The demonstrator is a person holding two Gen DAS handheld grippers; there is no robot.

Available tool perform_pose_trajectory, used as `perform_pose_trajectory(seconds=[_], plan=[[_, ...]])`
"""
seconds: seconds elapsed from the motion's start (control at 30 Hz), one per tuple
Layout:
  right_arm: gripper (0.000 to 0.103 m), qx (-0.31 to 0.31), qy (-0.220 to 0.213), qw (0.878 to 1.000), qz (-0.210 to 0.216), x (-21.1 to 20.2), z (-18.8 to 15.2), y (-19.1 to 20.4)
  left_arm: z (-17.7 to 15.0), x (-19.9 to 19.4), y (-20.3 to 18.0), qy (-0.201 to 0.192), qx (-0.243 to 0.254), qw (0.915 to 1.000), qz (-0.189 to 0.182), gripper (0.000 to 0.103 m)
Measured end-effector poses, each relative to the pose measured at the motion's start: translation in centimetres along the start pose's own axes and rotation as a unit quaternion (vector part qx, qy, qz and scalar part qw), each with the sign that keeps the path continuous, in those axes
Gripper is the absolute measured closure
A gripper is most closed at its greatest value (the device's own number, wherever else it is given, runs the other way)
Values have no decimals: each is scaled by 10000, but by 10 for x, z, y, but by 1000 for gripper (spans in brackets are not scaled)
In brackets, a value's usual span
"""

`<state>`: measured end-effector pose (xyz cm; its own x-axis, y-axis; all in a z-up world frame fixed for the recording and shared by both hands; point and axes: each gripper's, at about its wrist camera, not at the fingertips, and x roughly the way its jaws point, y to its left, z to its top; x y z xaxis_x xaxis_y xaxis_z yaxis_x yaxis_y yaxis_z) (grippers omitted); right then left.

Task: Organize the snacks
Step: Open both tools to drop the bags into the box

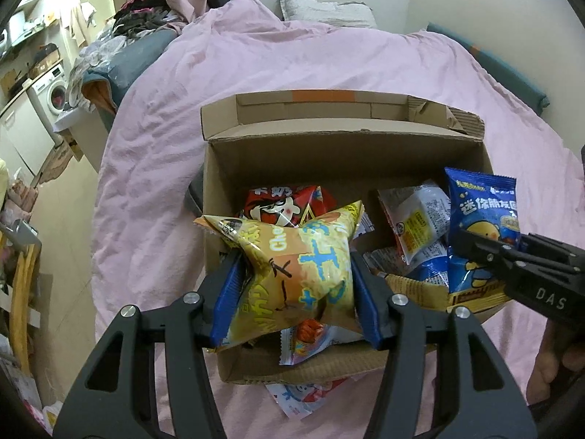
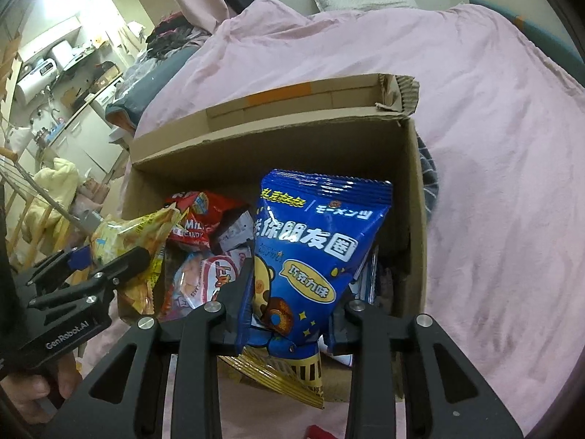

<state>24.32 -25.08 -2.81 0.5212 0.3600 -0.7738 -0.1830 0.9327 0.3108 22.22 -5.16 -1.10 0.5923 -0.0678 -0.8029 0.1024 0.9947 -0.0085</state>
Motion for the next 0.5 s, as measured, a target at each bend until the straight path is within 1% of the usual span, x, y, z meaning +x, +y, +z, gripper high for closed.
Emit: perform_pose_trajectory(seconds=[0.07,0.1,0.13,0.17,0.2,0.23,0.3,0.33,0.37,0.4,0.5], plan=[[67,12,8,10000,-12,0,1,-1,-1,0,-2,35,51,10000,25,48],[56,12,-7,10000,-13,-1,2,-2,-1,0,-2,45,68,10000,11,46],[48,27,-51,10000,-6,-3,3,-3,-2,0,-2,57,76,10000,-10,46],[34,36,-97,9999,15,-3,4,-2,-2,-1,-2,51,69,10000,-37,44],[28,38,-150,9999,21,-5,4,-2,-2,-2,-1,48,58,10000,-63,37],[27,32,-192,9998,-3,-7,4,-2,-1,-4,0,23,17,10000,-84,33],[21,-10,-283,9995,-110,-10,5,-1,-1,-7,3,-62,-132,9999,-92,14],[19,-27,-350,9992,-192,-12,5,-1,0,-9,6,-103,-218,9996,-111,10],[15,-49,-447,9985,-316,-15,6,-1,0,-10,8,-136,-298,9994,-142,7],[11,-51,-496,9981,-358,-17,6,-1,0,-10,10,-140,-338,9992,-171,7],[5,73,-591,9978,-306,-21,7,-5,1,-9,14,-78,-430,9988,-222,7]])
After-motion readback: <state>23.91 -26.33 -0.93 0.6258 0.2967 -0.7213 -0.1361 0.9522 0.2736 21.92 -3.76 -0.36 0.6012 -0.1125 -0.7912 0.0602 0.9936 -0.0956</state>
